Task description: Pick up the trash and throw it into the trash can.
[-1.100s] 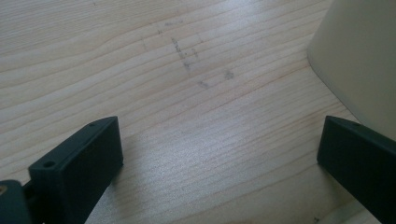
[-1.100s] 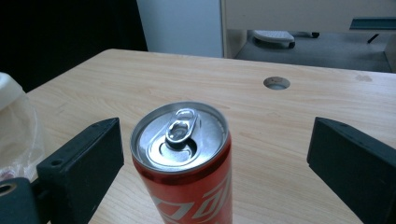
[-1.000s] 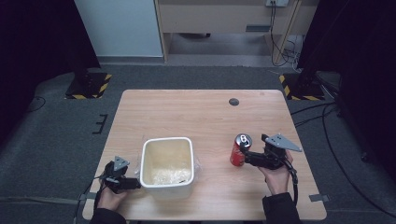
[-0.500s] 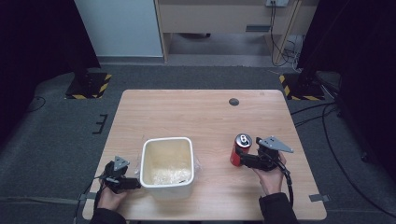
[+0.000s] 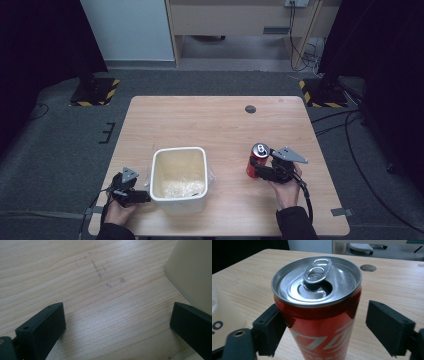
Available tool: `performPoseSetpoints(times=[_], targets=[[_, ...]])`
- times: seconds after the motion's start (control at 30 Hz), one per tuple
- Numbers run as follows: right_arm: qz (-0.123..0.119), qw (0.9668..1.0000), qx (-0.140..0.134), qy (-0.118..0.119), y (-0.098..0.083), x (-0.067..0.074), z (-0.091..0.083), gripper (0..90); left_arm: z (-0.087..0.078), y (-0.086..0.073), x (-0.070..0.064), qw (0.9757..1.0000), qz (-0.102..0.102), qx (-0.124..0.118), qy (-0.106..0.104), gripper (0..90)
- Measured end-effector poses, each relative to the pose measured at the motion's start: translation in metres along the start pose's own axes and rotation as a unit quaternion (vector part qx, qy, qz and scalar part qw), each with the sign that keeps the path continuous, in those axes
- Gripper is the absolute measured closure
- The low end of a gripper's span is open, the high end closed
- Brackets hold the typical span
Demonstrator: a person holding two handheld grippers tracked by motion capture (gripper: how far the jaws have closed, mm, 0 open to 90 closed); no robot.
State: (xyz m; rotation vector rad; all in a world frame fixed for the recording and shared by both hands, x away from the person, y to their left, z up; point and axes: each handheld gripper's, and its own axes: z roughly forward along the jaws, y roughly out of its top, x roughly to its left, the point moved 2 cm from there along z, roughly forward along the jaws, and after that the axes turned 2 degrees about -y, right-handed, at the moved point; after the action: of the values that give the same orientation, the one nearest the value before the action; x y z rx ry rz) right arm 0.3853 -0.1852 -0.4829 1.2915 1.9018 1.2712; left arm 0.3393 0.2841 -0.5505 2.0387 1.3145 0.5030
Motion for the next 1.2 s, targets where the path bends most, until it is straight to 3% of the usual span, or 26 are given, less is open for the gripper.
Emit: performPoseSetpoints(times=[0.27,0.7,0.97,1.2], targets=[[-0.016,0.9998,-0.001,0.008,-0.001,0.003,0.002,31.4,0.0,0.0,0.0,1.0,0.001,0.0,0.0,0.0],[-0.017,0.9995,-0.017,0.018,0.006,0.005,-0.005,33.4,0.0,0.0,0.0,1.0,0.0,0.0,0.0,0.0],[0.0,0.9977,-0.054,0.042,0.021,0.008,-0.021,33.4,0.0,0.0,0.0,1.0,0.001,0.0,0.0,0.0],[0.012,0.993,-0.097,0.066,0.039,0.012,-0.04,33.4,0.0,0.0,0.0,1.0,0.0,0.0,0.0,0.0]])
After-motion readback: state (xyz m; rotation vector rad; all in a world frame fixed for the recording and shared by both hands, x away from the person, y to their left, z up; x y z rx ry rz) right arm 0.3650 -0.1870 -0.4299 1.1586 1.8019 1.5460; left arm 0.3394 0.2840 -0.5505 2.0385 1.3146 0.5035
